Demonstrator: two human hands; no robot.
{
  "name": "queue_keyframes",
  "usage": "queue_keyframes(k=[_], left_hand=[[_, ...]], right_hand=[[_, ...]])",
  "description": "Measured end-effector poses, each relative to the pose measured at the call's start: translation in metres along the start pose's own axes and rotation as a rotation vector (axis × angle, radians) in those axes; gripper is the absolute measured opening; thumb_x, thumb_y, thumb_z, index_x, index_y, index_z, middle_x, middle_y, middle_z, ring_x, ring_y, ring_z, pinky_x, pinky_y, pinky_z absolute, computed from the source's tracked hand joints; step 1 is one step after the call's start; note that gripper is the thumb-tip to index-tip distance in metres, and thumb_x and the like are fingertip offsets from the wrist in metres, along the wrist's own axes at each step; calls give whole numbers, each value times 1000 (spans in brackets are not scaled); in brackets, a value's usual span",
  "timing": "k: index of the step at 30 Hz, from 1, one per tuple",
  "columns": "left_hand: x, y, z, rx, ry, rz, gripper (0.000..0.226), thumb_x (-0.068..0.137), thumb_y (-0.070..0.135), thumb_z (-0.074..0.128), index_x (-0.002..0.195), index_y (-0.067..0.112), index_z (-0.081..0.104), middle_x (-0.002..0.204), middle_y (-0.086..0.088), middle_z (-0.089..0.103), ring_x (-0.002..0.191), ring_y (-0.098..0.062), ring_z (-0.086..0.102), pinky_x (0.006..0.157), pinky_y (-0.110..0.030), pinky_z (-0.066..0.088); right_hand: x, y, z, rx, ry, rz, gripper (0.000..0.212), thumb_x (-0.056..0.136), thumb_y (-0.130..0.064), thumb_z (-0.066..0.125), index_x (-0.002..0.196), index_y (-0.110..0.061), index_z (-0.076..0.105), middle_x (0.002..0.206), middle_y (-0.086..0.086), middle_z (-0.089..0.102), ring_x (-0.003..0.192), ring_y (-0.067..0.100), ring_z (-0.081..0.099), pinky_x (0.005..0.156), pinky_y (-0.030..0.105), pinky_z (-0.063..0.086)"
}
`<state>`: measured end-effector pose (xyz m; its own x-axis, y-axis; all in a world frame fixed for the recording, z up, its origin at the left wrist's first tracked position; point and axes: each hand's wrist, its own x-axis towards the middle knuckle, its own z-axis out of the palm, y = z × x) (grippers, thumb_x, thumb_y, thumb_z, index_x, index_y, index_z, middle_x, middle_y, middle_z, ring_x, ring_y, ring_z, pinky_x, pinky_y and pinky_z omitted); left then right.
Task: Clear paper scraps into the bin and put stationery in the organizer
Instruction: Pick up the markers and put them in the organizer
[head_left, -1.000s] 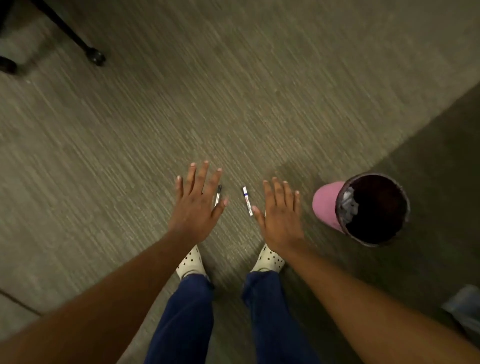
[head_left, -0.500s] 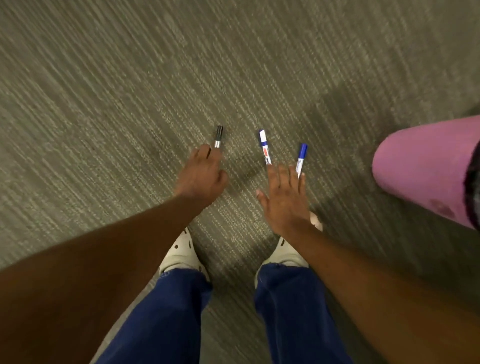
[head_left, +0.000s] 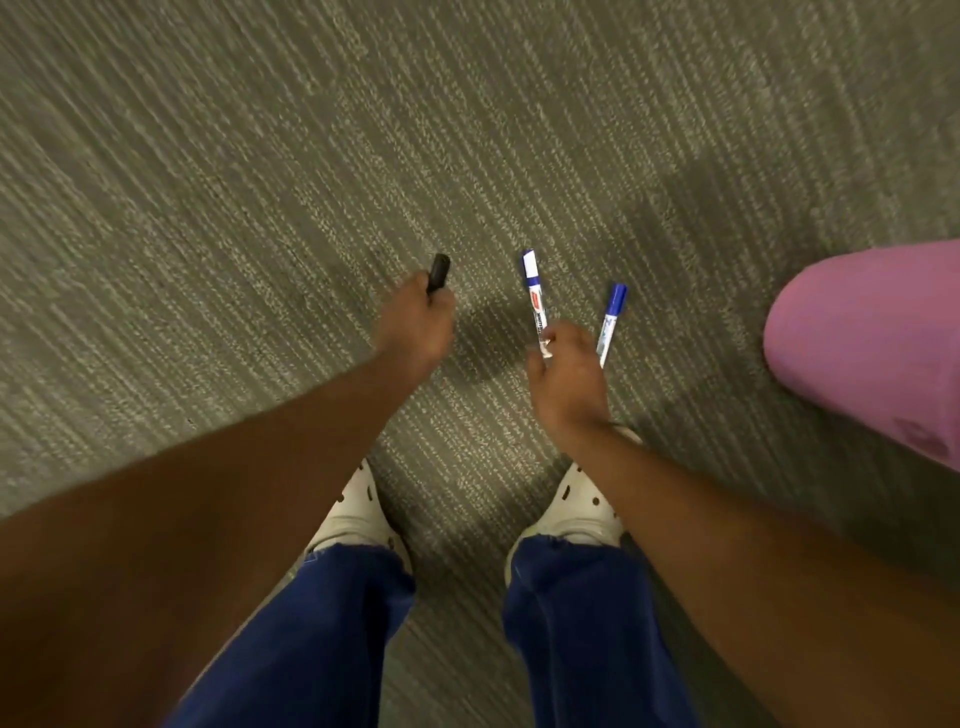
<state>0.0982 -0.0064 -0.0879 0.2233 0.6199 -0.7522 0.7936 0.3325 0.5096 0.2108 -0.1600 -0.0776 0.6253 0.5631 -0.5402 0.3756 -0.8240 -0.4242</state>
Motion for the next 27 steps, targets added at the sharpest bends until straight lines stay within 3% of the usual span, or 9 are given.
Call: queue_keyframes(k=[4,8,12,14,16,19,21,24,27], left_hand=[[-27,-10,1,-285,-136,-5,14,103,22,52,92,18,59,66,4,55,64,-18,51,64,-40,44],[-29,-13,8,-353,-124,-2,13,99,30,62,91,20,61,67,4,51,62,-15,44,65,-39,39],[-30,11,19,-434,-65,1,29,91,38,76,103,13,70,68,7,62,59,-9,58,62,-31,48],[-32,28,23,-456,-116,-3,35,89,33,80,108,5,72,86,-11,76,80,-23,76,75,-42,62],[-34,42,24,-428,-138,-3,33,87,29,82,102,1,73,96,-24,76,91,-37,76,85,-48,63],[-31,51,20,-404,-133,13,21,86,30,82,86,11,72,77,-9,69,68,-20,67,68,-37,56],[-28,52,14,-391,-128,24,25,86,33,82,89,10,73,75,-3,66,63,-11,63,65,-32,52],[-23,46,8,-370,-152,48,26,86,34,82,85,11,71,67,3,60,52,-1,56,61,-24,48],[-23,36,6,-363,-181,57,26,87,34,81,79,12,71,68,1,56,54,-2,53,58,-18,46]], right_hand=[[51,-9,17,13,5,186,38,91,-23,76,120,-6,60,122,16,65,109,34,65,88,35,50],[68,-12,21,15,-10,262,29,88,-24,79,111,-10,66,112,11,72,100,29,70,77,28,47],[39,-29,5,264,-66,211,13,85,-18,77,87,-24,66,77,-6,71,65,2,64,59,18,42],[15,-37,-10,359,-115,126,14,84,-21,79,84,-23,66,71,-9,68,60,-3,61,52,12,41],[-2,-39,-25,446,-156,71,14,85,-25,81,91,-20,70,77,-6,73,66,3,68,57,19,52],[-8,-30,-41,473,-190,43,21,90,-39,78,99,-21,72,84,-6,75,76,5,72,65,19,57],[1,-13,-43,370,-71,38,27,96,-45,69,105,-20,70,94,-9,74,83,2,69,66,11,51],[31,26,-38,166,150,221,42,94,-32,74,125,-9,59,129,12,61,110,27,64,89,33,52],[56,49,-26,143,105,401,63,89,-17,81,140,-4,46,142,21,51,121,38,61,95,36,49]])
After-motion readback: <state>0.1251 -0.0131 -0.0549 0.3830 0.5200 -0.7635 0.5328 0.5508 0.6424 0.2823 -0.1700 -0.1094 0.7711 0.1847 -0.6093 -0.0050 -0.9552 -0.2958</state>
